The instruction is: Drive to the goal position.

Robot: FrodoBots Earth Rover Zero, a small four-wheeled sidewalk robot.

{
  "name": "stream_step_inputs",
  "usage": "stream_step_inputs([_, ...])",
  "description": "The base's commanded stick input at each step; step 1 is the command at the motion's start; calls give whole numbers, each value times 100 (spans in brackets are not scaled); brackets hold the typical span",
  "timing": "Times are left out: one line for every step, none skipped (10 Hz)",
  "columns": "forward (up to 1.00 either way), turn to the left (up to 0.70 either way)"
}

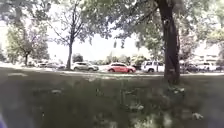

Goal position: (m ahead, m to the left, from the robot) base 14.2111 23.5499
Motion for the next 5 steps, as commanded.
stream_step_inputs([0,0])
stream_step_inputs([0,0])
stream_step_inputs([0,0])
stream_step_inputs([0,0])
stream_step_inputs([0,0])
